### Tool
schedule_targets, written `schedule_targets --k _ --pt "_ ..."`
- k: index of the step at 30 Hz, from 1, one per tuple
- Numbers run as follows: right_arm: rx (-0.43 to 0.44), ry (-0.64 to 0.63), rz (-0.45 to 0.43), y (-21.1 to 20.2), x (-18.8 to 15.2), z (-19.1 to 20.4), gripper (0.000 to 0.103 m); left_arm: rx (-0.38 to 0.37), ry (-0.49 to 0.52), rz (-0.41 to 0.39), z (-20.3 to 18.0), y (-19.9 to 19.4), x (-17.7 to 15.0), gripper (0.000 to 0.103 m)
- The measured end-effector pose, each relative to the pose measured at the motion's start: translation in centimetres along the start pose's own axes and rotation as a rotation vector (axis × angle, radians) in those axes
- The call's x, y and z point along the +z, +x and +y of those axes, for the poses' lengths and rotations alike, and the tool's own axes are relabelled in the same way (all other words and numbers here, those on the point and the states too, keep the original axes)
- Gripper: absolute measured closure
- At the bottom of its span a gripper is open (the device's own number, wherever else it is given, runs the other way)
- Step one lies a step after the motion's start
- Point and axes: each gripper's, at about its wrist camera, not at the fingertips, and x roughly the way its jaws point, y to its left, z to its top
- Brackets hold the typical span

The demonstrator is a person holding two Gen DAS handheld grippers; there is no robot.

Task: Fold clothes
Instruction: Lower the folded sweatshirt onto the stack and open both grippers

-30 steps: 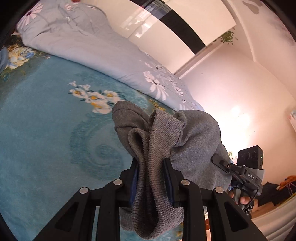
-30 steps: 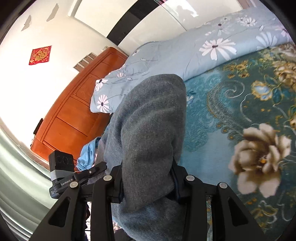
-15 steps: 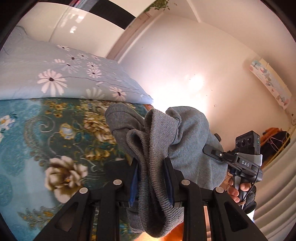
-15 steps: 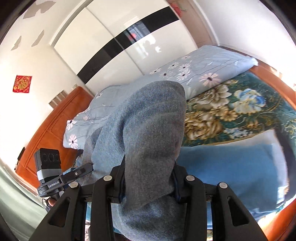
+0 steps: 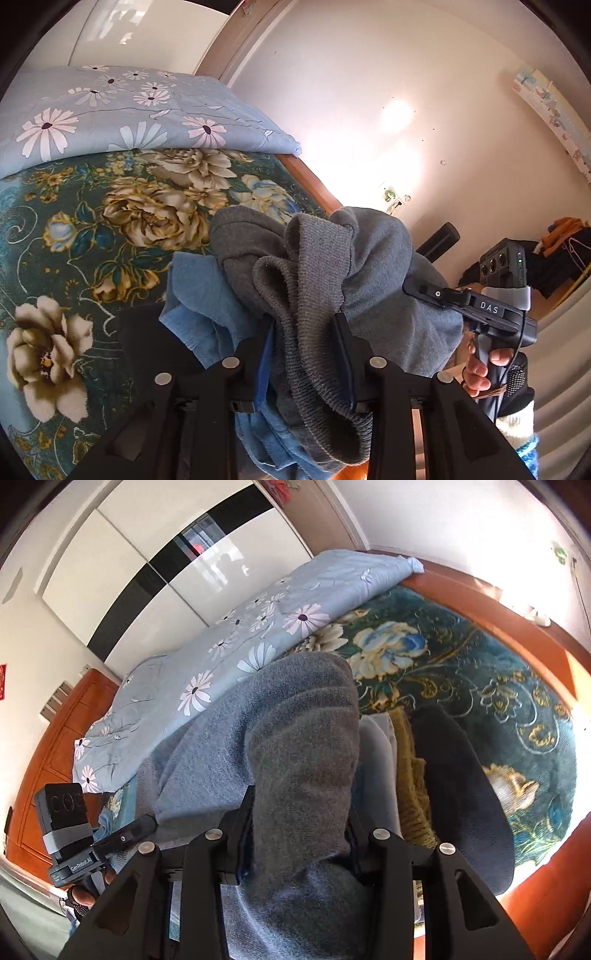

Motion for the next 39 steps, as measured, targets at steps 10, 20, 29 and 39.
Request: schedule_targets --k 10,20,29,39 --pt "-0.078 -0.122 -0.051 -2.6 -0.4 2.6 0.049 -0.012 0.179 0.012 -1.8 -3.5 -0.1 0.053" --pt "-0.175 -0.296 -0.096 -2.4 1.7 8.4 0.047 0.093 0.368 -0.078 -8.4 -2.8 0.5 0.044" --pt "-0.228 -0.252 -0.05 1.1 1.4 7.9 0.047 0.137 0.39 0.019 -7.6 0.1 -1.7 0.043" --pt "-0.246 -0.337 -0.195 -7.1 -3.3 9.9 0.047 0.049 0.368 -0.078 -8.7 -4.2 -1.9 0.039"
